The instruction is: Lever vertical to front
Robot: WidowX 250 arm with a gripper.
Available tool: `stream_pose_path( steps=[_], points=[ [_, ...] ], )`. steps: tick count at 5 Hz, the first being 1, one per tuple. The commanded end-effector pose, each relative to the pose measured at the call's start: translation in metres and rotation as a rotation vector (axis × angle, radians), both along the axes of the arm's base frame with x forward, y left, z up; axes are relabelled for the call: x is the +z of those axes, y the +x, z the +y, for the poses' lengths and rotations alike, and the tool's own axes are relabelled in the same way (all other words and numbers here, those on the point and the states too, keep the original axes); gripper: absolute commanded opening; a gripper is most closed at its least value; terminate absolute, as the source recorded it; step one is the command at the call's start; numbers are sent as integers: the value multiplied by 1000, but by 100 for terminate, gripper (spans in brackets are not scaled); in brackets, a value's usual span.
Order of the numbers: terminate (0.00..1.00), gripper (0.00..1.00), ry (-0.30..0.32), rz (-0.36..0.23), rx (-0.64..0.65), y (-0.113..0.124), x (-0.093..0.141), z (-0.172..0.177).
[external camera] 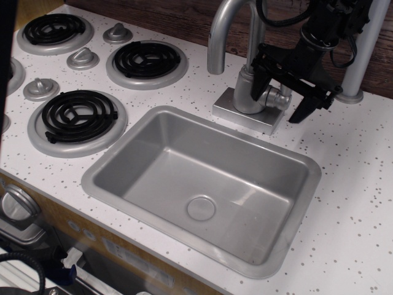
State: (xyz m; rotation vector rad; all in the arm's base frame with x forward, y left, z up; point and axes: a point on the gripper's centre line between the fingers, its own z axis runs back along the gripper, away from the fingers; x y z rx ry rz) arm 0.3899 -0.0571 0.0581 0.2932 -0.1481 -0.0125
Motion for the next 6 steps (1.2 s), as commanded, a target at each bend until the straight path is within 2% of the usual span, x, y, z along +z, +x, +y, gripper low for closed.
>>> stream_pose_path(
  steps=[1,2,3,5,6],
  points=[
    [0,100,2,-175,-31,16,38,-1],
    [0,100,0,-211,-31,21,36,0],
    [0,100,4,-219,-34,24,39,1],
    [0,100,26,-177,-53,32,57,3],
    [0,100,22,-168,-62,37,59,3]
  ],
)
